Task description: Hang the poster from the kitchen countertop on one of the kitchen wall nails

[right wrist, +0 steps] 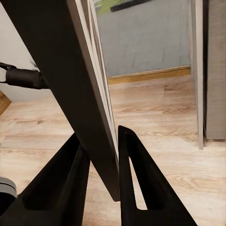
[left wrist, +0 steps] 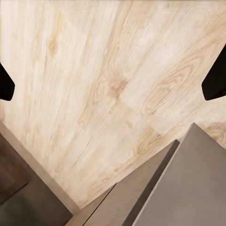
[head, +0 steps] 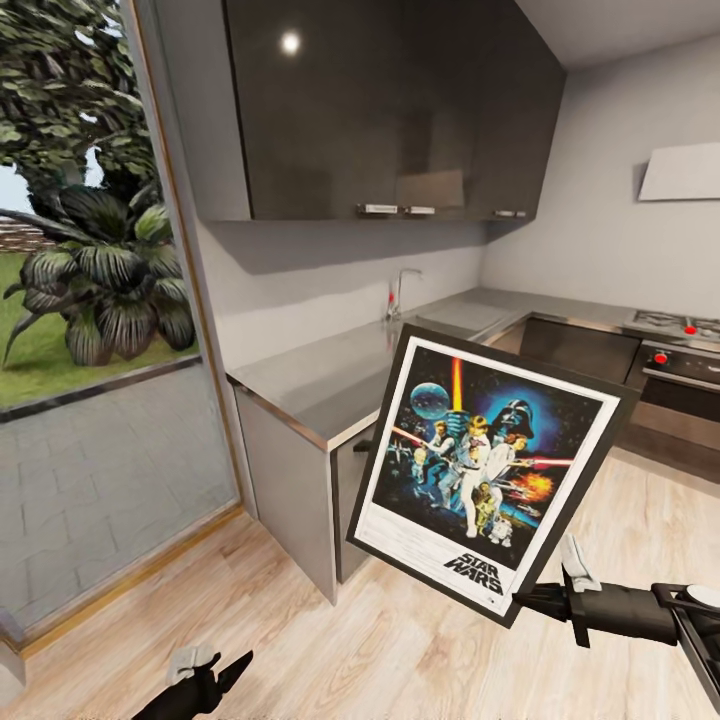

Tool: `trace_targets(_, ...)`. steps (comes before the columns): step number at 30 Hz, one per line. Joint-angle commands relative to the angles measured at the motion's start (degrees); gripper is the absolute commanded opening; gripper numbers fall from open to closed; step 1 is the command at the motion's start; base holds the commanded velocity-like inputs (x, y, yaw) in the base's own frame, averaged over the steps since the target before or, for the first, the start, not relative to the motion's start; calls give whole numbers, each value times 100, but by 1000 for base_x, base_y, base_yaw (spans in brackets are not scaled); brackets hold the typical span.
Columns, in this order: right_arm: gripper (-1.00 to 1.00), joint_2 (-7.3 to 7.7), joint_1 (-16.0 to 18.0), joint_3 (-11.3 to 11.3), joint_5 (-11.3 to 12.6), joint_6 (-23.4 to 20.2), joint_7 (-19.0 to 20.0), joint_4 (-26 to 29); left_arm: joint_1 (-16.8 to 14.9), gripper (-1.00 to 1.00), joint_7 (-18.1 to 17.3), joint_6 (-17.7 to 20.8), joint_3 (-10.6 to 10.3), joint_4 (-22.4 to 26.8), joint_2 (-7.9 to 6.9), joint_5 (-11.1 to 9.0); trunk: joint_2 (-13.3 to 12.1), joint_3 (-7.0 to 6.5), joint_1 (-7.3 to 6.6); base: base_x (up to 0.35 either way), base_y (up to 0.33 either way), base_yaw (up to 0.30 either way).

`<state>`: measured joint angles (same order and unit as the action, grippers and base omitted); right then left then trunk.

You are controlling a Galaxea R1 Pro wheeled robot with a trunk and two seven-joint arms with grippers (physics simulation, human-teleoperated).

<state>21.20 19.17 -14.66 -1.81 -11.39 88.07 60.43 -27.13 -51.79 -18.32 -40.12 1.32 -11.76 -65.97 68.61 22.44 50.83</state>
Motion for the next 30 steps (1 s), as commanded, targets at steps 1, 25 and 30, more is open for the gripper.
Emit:
trace_targets(1, -100, -2, 5, -9, -17, -74, 35, 4, -3, 100, -5, -31, -49, 0, -2, -36, -37, -2, -23, 0, 0, 0)
trace_targets(25, -100, -2, 3, -11, -18, -69, 35, 4, -3, 100, 2, -28, -49, 0, -2, -38, -1000, -212, -550, 0, 0, 0)
trace_targets(30, -100, -2, 4, -11, -20, -67, 35, 4, -3, 100, 2, -24, -49, -3, -2, -38, -1200, -255, -660, 0, 0, 0)
